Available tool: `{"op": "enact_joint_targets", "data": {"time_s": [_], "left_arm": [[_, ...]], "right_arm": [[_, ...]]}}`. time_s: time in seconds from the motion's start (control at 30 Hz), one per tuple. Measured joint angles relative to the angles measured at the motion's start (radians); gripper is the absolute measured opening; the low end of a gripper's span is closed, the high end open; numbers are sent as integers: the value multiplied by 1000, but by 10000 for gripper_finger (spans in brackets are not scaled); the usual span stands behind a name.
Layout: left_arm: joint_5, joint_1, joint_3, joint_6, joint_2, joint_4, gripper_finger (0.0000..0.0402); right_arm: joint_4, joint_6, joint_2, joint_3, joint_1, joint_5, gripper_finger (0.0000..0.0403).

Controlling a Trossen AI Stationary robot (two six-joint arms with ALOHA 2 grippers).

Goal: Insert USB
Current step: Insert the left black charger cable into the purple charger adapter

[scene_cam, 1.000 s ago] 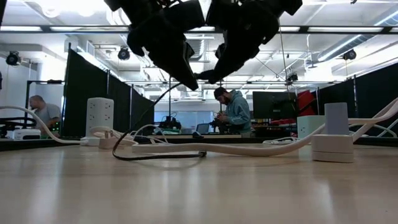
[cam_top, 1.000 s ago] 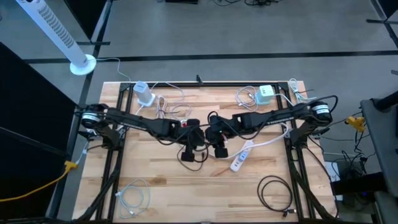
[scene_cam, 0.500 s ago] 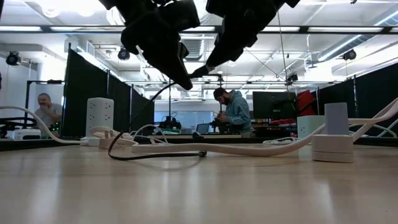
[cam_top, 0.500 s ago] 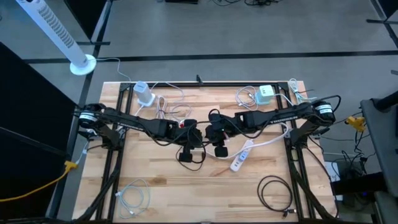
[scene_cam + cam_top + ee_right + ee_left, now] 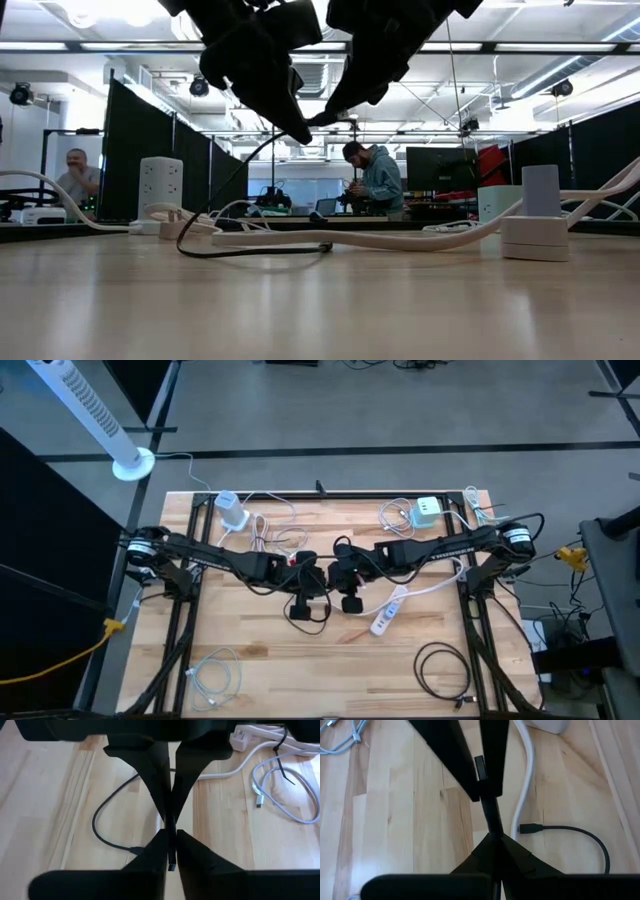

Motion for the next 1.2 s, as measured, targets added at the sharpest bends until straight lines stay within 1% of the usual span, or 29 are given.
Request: {"op": "enact_joint_targets", "data": {"time_s": [0.13, 0.23, 0.33, 0.5, 0.6, 0.7, 0.83, 1.07, 1.2], "left_arm": [[0, -1, -1, 0, -11, 3, 0], [0, -1, -2, 0, -22, 12, 0], [1, -1, -5, -1, -39, 25, 0], [0, -1, -47, -10, -77, 76, 0], [-39, -2, -71, -32, -84, 90, 0], [-46, -2, -94, -34, -85, 98, 0], [-47, -2, -112, -32, -84, 130, 0], [-50, -5, -112, -1, -84, 188, 0], [-51, -6, -113, 4, -78, 200, 0]], "right_arm": [[0, 3, 2, -6, 0, 0, 12], [-7, 5, 6, -12, 0, 0, 3], [1, 7, 10, -16, 0, 3, 2], [20, 7, 11, -17, 0, 11, 0], [24, 0, 11, -17, -1, 17, 1], [34, 0, 11, -17, -1, 2, 4], [65, 3, 15, -16, -1, -6, 15], [68, 52, 35, -15, -20, -27, 50], [67, 52, 48, -15, -25, -42, 63]]}}
